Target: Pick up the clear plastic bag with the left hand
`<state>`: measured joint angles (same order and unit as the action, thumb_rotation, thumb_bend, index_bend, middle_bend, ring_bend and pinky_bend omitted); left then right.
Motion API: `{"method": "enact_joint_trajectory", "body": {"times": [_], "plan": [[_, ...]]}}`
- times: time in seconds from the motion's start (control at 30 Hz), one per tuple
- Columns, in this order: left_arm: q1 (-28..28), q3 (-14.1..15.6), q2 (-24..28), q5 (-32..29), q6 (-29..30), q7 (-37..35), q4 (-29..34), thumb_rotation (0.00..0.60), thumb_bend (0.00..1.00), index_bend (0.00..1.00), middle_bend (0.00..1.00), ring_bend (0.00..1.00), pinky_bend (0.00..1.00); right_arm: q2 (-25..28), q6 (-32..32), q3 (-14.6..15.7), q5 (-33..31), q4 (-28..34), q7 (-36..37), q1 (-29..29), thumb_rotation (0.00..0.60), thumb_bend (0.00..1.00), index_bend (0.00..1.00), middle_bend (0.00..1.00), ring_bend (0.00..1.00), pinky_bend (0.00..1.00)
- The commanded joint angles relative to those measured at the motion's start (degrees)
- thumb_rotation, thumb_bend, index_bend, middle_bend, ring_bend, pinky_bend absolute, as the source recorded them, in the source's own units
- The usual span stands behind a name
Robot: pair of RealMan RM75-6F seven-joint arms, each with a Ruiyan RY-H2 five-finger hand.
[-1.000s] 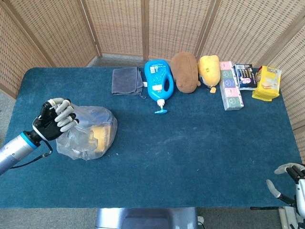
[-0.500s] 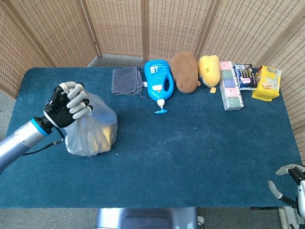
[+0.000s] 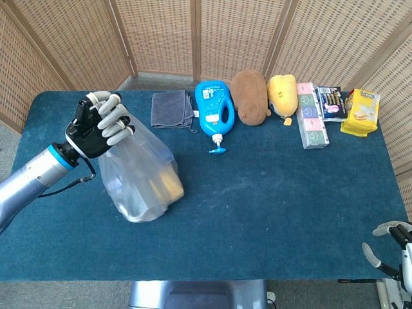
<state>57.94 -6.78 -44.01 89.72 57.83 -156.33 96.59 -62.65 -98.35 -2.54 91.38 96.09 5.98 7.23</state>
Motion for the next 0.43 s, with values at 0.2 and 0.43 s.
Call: {"method": "enact_joint_trajectory", "body": {"times": [0.2, 0.43], "plan": [[1.86, -2.15, -0.27, 0.69, -4.39, -2.87, -0.72, 0.301, 0.71, 0.77, 0.89, 0.95, 0.94, -0.14, 0.00, -0.12, -0.54, -0.36, 0.23, 0.13, 0.137, 0.32, 0.49, 0.44, 0.32, 0.22], [1.72, -4.65, -0.71, -1.50, -5.22, -0.17, 0.03, 0.303, 0.71, 0.77, 0.89, 0.95, 0.94, -0.14, -0.10, -0.20, -1.02, -0.86, 0.81, 0.36, 0.138, 0.32, 0.49, 0.44, 0.32, 0.21]]}}
